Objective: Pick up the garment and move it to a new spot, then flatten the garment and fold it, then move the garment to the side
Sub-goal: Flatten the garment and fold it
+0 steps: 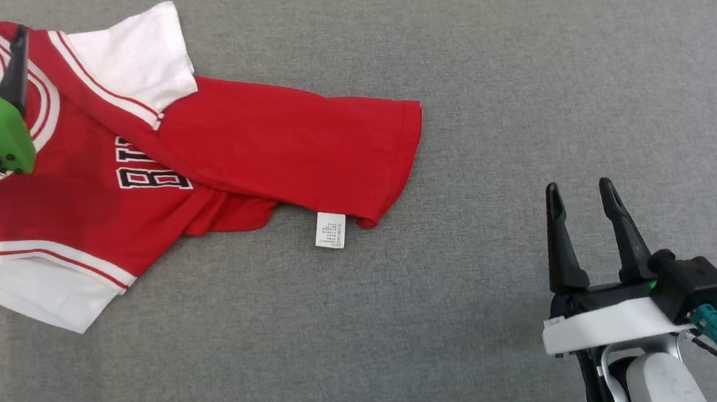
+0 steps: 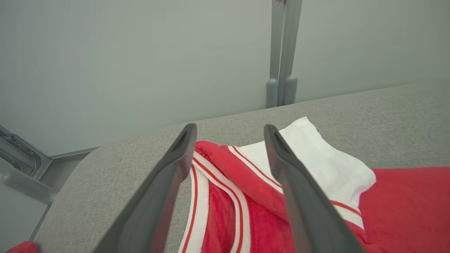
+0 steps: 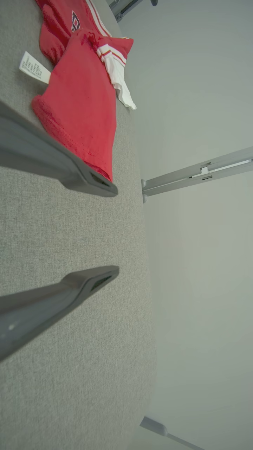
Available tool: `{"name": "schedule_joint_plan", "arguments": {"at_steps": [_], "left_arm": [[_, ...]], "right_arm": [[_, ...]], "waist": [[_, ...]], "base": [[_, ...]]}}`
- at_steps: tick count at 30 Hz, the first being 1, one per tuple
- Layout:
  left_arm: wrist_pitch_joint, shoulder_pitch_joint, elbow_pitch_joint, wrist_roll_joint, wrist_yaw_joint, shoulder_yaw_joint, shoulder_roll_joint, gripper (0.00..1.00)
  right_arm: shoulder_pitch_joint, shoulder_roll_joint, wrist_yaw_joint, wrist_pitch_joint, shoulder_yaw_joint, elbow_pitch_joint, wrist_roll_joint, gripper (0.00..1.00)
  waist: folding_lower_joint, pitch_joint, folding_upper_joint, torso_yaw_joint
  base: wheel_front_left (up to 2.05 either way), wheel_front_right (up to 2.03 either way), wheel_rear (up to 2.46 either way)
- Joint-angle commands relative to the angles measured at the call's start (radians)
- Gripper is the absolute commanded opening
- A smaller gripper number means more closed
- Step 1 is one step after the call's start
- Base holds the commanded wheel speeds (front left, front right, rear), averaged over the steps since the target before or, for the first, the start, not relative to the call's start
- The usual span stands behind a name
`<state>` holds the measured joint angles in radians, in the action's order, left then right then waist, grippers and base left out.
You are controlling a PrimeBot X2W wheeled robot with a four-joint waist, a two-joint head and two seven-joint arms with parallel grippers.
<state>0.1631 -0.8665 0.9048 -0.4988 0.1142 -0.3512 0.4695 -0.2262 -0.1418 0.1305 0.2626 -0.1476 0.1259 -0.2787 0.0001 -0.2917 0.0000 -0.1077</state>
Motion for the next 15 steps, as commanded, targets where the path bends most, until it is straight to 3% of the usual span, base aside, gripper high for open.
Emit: {"name": "schedule_joint_plan", "arguments": {"at_steps": [1,6,15], "left_arm": [[0.027,0.033,-0.016,-0.005,0.005,-0.003,-0.009,1.0],[0.083,0.144,-0.123,-0.007,-0.015,-0.003,-0.038,1.0],[0.102,0.464,-0.466,-0.034,-0.15,0.076,-0.085,1.0]], "right_arm": [[0.019,-0.006,0.0,0.003,-0.007,0.005,-0.005,1.0],[0.049,-0.012,0.0,0.003,-0.01,0.011,-0.008,1.0],[0.089,-0.023,0.0,0.003,-0.032,0.021,-0.022,1.0]], "waist": [[-0.0001,0.069,0.0,0.059],[-0.0001,0.107,0.0,0.091],[-0.0001,0.153,0.0,0.146]], "base": [[0.0,0.0,0.0],[0.0,0.0,0.0],[0.0,0.0,0.0]]}}
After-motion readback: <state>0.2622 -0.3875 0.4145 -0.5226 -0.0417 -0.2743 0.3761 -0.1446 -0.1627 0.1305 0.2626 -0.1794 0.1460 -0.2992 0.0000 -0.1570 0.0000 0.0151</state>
